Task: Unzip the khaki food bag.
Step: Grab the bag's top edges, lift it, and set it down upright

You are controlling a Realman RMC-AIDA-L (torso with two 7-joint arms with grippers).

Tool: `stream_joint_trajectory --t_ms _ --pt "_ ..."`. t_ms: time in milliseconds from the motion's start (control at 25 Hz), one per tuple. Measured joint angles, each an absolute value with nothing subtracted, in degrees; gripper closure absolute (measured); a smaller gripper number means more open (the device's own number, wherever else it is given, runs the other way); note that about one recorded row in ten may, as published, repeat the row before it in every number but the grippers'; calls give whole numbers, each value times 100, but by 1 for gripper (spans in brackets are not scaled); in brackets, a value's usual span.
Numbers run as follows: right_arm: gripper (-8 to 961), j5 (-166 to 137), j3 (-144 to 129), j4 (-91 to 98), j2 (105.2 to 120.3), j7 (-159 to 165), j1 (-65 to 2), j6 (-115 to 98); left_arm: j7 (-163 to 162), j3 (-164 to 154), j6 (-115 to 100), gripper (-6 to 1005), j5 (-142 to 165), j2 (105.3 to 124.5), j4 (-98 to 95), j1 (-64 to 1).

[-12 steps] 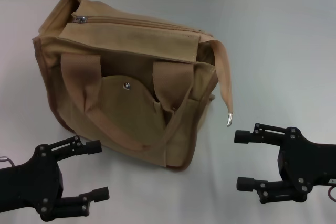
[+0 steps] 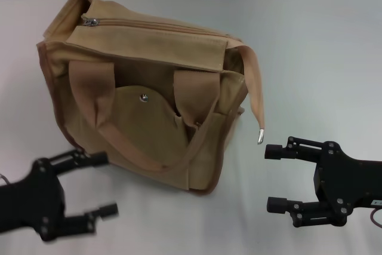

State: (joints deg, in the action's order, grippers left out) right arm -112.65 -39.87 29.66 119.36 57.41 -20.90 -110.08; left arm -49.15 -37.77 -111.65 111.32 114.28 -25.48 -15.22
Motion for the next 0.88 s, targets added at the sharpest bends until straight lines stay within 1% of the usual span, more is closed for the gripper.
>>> stream_joint_trajectory --t_ms 40,80,120,280,400,440,480,560,640,680,720,760,880 --pt "125 -11261 -3972 2966 11936 5729 -2074 -11014 -4838 -3313 -11017 172 11130 11389 -2570 -1418" --pt "125 -11261 -3972 2966 11936 5729 -2074 -11014 -4838 -3313 -11017 172 11130 11389 -2570 -1418" --pt "125 -11259 -3970 2967 11936 5722 -2057 -11018 -4705 -2662 -10703 173 11124 11348 -2570 -1265" --pt "125 -11258 -3963 2969 11936 5712 -2040 -11011 -4559 -1664 -10162 174 11113 11372 -2562 -1160" --pt "125 -11258 -3963 2964 11935 5708 -2043 -11003 -4521 -1511 -10073 175 11112 11387 -2556 -1175" --pt "125 -11258 -3963 2963 11935 5708 -2063 -11003 -4383 -1375 -9781 176 11185 11482 -2538 -1452" --pt "125 -11258 -3963 2963 11935 5708 -2063 -11003 -4383 -1375 -9781 176 11185 11482 -2538 -1452" --pt "125 -11258 -3963 2962 11935 5709 -2076 -11003 -4388 -1564 -9597 177 11270 11543 -2534 -1667" --pt "125 -11258 -3964 2962 11935 5709 -2072 -11016 -4388 -1564 -9597 178 11270 11543 -2534 -1667" --pt "125 -11257 -3964 2961 11935 5709 -2067 -11020 -4383 -1773 -9417 178 11305 11674 -2532 -1917" --pt "125 -11257 -3964 2961 11935 5709 -2067 -11020 -4383 -1773 -9417 178 11305 11674 -2532 -1917" --pt "125 -11253 -3964 2962 11935 5709 -2051 -11018 -4364 -1808 -9406 179 11309 11755 -2546 -2036" --pt "125 -11251 -3964 2962 11935 5709 -2047 -11009 -4318 -1816 -9353 180 11295 11812 -2529 -2203"
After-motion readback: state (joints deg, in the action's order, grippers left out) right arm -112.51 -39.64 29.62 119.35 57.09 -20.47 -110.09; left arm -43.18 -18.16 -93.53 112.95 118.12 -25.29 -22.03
